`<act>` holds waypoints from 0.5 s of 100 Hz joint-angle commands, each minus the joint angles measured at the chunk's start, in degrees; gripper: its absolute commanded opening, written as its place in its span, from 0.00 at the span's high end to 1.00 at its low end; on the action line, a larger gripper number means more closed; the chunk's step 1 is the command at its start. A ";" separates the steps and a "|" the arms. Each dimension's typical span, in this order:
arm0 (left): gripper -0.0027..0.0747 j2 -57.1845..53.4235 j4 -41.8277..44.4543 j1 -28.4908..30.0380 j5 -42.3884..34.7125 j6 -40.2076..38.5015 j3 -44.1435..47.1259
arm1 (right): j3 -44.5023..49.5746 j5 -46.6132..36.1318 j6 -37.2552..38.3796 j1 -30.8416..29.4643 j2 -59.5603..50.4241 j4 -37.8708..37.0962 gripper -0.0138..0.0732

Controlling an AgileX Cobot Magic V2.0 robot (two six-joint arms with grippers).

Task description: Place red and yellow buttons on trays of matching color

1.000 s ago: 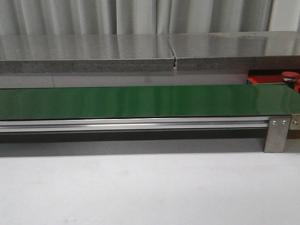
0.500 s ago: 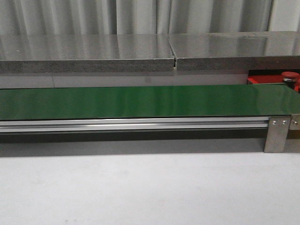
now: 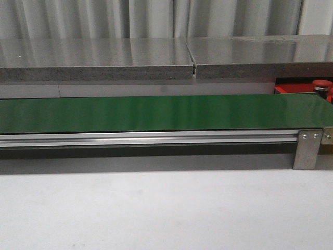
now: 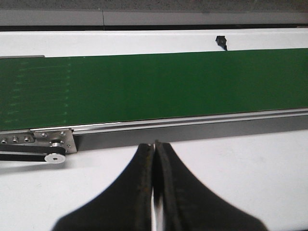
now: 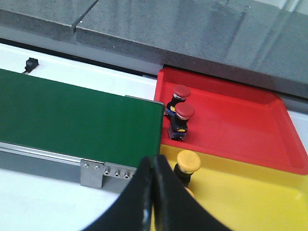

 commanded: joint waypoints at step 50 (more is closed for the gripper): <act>0.99 18.16 2.53 8.21 -7.97 -9.23 -12.24 | 0.77 -2.76 -0.65 -0.06 -1.04 0.38 0.92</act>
